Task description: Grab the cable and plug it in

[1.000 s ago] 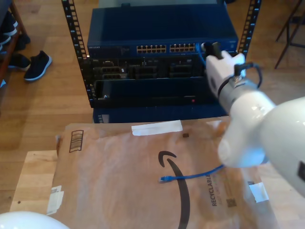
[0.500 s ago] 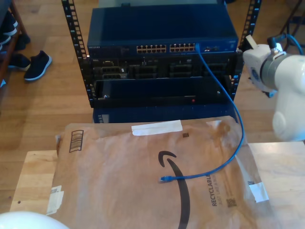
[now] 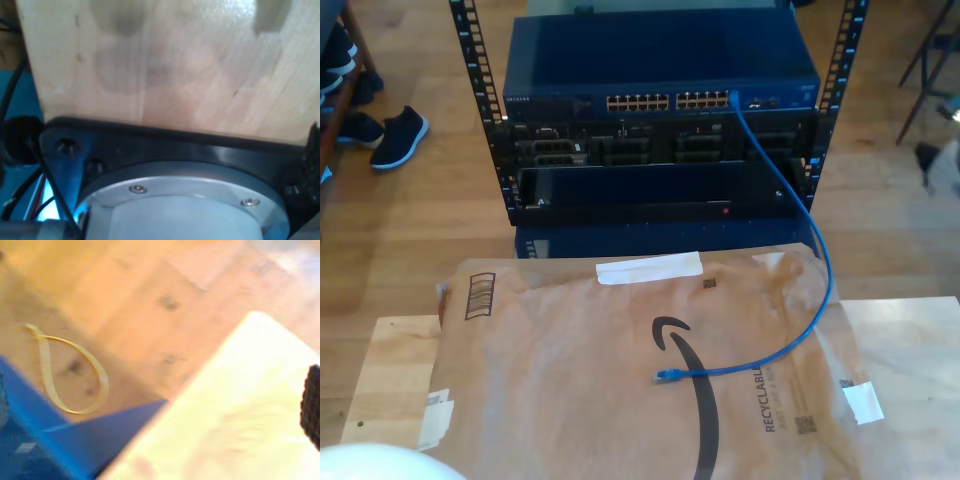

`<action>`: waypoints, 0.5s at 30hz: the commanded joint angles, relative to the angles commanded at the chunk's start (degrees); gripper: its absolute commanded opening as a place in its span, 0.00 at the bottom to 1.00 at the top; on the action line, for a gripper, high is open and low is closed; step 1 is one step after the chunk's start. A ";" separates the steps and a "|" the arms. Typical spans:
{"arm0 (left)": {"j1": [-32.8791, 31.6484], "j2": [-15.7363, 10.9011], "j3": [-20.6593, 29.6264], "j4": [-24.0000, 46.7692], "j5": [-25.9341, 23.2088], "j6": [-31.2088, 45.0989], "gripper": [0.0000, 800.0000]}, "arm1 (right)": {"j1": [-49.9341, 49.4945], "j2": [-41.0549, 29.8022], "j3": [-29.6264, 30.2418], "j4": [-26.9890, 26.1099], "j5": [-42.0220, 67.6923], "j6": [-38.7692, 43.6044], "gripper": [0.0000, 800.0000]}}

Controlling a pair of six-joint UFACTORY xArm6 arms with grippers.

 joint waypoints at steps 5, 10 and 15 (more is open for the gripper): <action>0.00 0.00 0.00 0.00 0.00 0.00 1.00 | -3.96 -2.20 0.35 1.32 11.34 -7.91 0.99; 0.00 0.00 -0.09 0.00 -0.09 0.00 1.00 | -10.81 -5.54 1.76 4.66 21.63 -15.03 1.00; 0.00 0.00 0.00 0.00 -0.09 0.00 1.00 | -18.11 -10.55 5.98 4.57 27.87 -18.11 1.00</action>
